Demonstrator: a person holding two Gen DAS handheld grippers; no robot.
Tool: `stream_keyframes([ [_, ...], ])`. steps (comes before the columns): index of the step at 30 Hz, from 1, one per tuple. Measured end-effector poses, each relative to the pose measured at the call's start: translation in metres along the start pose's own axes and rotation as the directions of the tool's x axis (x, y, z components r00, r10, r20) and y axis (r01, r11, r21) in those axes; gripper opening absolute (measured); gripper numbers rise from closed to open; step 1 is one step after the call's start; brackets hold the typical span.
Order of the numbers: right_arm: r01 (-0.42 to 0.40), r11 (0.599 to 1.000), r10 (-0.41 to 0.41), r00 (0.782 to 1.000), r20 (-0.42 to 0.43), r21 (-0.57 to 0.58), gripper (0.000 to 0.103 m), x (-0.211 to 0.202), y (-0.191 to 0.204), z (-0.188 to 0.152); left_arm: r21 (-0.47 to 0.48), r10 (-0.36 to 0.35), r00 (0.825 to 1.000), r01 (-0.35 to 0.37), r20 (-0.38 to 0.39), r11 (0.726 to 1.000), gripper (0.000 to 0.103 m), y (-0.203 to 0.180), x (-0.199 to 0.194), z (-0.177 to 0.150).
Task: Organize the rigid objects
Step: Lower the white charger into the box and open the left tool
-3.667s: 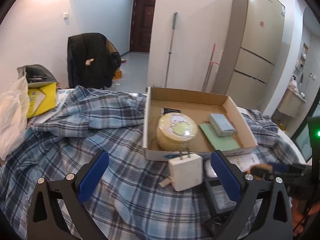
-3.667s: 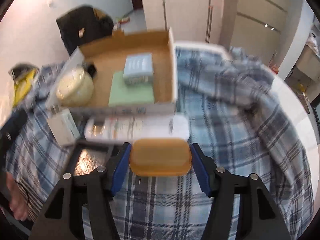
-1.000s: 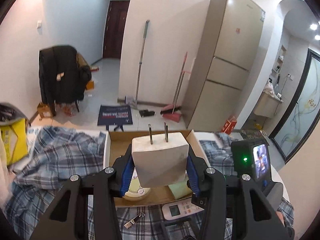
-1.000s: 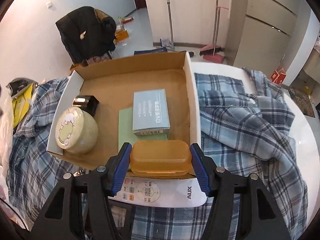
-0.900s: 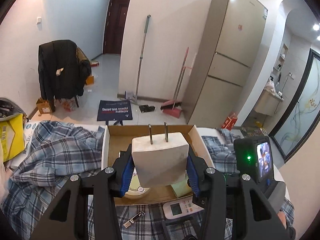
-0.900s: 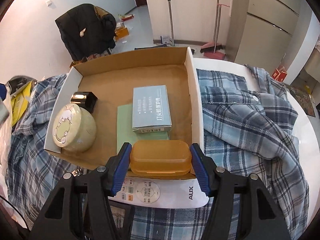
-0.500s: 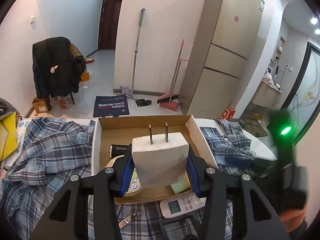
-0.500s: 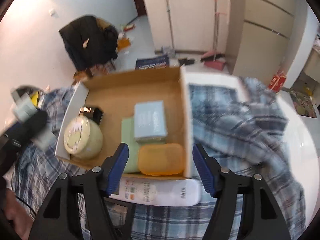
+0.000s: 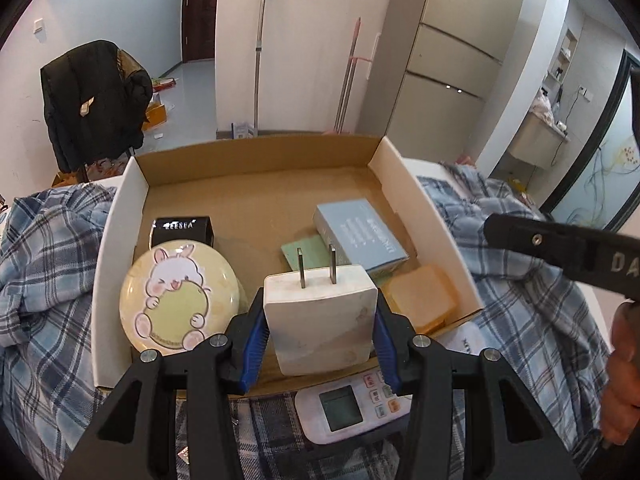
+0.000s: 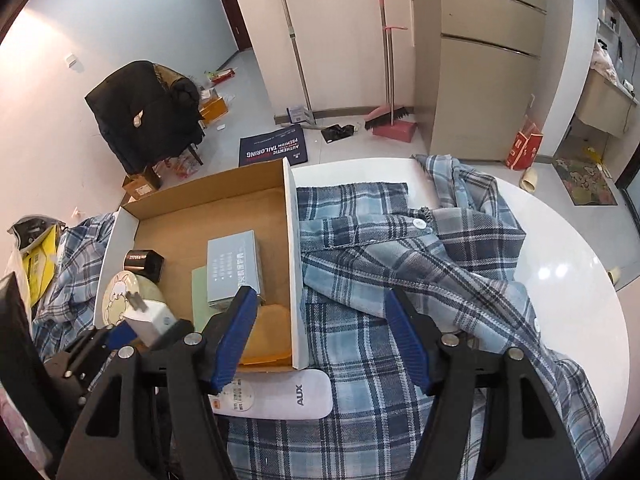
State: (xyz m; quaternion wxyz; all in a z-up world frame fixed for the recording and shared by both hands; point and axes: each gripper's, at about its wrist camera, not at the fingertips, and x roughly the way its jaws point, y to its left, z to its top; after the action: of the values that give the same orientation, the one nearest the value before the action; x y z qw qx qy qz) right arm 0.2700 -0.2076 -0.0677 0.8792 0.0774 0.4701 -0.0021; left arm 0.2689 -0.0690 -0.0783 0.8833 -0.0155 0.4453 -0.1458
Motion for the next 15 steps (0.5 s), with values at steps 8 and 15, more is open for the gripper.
stream_keyframes([
  [8,-0.015,1.000,0.016,0.999,0.027,-0.014,0.065,-0.011,0.006,0.000,0.017,0.022,1.000,-0.022,-0.022,1.000,0.050,-0.002,0.011,-0.005],
  [15,-0.029,0.999,0.028,0.998,0.047,0.014,0.065,-0.018,0.002,0.004,0.009,-0.013,0.998,0.012,0.055,1.000,0.063,-0.002,-0.010,0.000],
])
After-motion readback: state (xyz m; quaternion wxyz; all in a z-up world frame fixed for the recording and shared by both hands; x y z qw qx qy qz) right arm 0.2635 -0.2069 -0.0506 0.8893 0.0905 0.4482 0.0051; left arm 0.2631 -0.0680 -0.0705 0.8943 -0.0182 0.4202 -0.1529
